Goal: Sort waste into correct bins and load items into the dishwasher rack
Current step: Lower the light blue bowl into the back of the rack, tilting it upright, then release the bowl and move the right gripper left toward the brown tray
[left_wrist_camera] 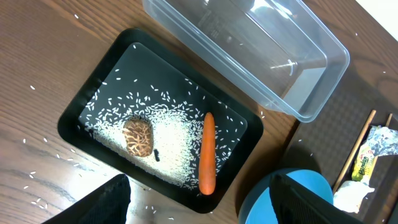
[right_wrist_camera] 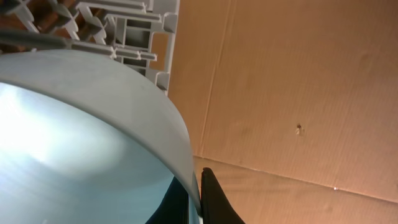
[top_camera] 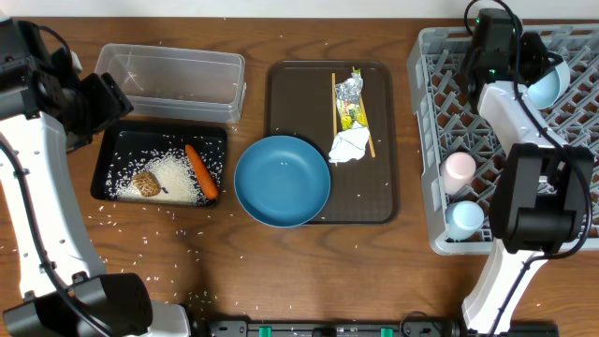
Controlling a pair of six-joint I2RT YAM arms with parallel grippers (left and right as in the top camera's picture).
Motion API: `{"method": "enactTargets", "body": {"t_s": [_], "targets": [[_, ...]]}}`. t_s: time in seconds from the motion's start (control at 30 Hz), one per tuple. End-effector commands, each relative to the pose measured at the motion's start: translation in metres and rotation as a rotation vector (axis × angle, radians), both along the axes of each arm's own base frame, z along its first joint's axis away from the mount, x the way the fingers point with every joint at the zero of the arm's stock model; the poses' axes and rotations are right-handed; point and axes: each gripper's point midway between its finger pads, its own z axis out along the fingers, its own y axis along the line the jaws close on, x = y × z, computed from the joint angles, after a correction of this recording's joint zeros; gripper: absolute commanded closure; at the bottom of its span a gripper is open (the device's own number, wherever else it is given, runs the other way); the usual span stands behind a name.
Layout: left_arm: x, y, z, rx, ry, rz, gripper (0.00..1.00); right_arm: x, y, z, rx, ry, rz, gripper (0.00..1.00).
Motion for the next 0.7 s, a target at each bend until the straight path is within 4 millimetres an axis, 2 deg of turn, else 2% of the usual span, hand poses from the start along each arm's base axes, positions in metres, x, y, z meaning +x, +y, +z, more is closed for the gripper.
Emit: {"method": "enactTargets", "body": {"t_s": [0.0,0.27,0.5,0.67], "targets": [[0.001,-0.001,-0.006,-0.024,0.015,0.009,0.28,-0.004,0.004,-0.03,0.031,0.058,0.027,0.99],[0.001,-0.001,-0.006,-0.024,0.015,0.009,0.28,0.0,0.024,-0.031,0.034,0.033,0.051,0.99],[0.001,-0.001,-0.006,-0.024,0.015,0.009,0.27,0.004,0.058,-0.035,0.04,0.022,0.093,0.99],[0.001,-0.001,-0.006,-0.024,0.015,0.009,0.28,0.006,0.085,-0.039,0.047,0.035,0.139,0.94]]}}
